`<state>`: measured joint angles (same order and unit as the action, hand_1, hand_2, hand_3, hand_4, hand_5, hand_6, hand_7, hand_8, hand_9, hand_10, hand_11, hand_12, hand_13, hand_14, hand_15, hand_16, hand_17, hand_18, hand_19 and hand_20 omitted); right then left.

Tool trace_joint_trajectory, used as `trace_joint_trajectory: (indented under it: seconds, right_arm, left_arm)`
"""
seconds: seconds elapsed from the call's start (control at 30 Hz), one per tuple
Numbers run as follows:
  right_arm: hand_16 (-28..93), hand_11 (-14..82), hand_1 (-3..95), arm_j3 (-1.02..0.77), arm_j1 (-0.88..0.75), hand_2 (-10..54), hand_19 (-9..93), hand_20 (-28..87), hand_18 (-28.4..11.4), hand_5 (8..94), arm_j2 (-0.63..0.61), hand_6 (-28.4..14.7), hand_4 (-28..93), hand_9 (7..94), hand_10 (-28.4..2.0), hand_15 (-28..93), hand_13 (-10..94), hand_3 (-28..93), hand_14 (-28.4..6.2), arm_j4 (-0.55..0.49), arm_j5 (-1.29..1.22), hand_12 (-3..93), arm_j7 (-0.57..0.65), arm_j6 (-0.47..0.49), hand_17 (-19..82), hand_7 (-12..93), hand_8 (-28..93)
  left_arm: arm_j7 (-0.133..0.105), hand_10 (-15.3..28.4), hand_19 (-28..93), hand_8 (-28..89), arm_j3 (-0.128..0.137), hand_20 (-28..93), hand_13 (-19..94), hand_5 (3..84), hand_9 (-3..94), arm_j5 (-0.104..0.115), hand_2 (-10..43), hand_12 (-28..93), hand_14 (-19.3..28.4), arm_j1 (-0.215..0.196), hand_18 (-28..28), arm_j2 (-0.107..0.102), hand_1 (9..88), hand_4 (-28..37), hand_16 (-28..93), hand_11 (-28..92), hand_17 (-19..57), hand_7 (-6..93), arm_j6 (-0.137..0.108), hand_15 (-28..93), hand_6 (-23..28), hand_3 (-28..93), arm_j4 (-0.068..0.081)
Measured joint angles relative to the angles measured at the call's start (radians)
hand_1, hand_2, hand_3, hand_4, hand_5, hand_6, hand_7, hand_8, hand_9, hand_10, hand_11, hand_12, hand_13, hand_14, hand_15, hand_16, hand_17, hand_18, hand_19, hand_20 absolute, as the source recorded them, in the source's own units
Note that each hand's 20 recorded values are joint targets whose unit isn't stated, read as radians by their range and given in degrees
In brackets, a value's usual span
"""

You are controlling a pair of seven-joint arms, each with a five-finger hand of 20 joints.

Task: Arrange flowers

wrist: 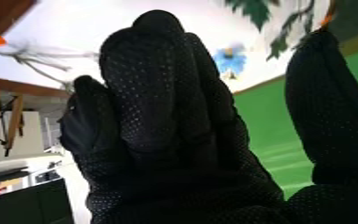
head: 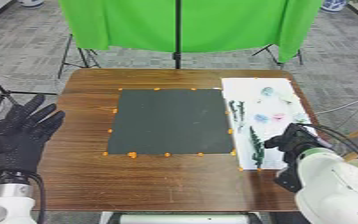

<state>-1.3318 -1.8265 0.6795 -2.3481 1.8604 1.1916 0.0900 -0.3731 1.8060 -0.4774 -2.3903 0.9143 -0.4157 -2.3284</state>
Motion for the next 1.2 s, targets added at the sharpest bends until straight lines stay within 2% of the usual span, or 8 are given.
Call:
trace_joint_trajectory:
  seconds: [0.33, 0.93, 1.1, 1.2]
  right_arm:
    - [14, 39.5, 32.9, 0.079, 0.051, -5.4, 93, 31, -18.5, 72.6, -0.004, -12.9, -19, 78.9, -20.7, 65, 79, 67, -12.8, 0.011, 0.021, 19.7, 0.03, 0.033, 56, 23, -6]
    - [15, 39.7, 33.5, 0.341, 0.217, -6.1, 93, 32, -18.6, 72.7, -0.032, -12.4, -20, 79.1, -20.3, 65, 80, 67, -12.6, 0.095, 0.07, 19.9, 0.075, 0.039, 56, 24, -7]
    - [15, 40.9, 35.3, 0.414, 0.275, -7.9, 93, 33, -18.4, 73.8, -0.036, -10.8, -20, 80.0, -19.1, 65, 80, 68, -12.2, 0.121, 0.1, 20.1, 0.09, 0.039, 57, 26, -7]
    - [16, 41.9, 38.8, 0.505, 0.333, -9.4, 93, 36, -18.0, 75.4, -0.044, -8.3, -21, 82.4, -17.1, 65, 82, 69, -10.5, 0.144, 0.16, 20.5, 0.101, 0.029, 58, 30, -8]
  left_arm:
    - [-0.001, 19.1, 58, -8, -0.002, 6, 24, 37.9, 32.6, 0.0, 8.2, 10, 25.9, 0.0, 22.5, -0.003, 20.4, -28.3, -9, 24, -7.4, 11.0, -0.001, 46, 10.0, 77, 0.0]
    - [-0.001, 19.1, 58, -8, -0.004, 6, 24, 37.9, 32.6, 0.001, 8.3, 10, 25.8, 0.004, 22.5, -0.011, 20.4, -28.3, -9, 24, -7.4, 11.1, -0.001, 46, 10.0, 77, 0.001]
    - [-0.002, 19.2, 58, -8, -0.004, 6, 24, 37.9, 32.6, 0.002, 8.2, 10, 25.9, 0.004, 22.5, -0.015, 20.3, -28.3, -9, 24, -7.4, 11.1, -0.001, 46, 10.0, 77, 0.001]
    - [-0.002, 19.2, 58, -8, -0.004, 6, 24, 38.0, 32.6, 0.002, 8.2, 10, 25.9, 0.005, 22.5, -0.016, 20.3, -28.3, -9, 24, -7.4, 11.1, 0.0, 46, 10.0, 77, 0.001]
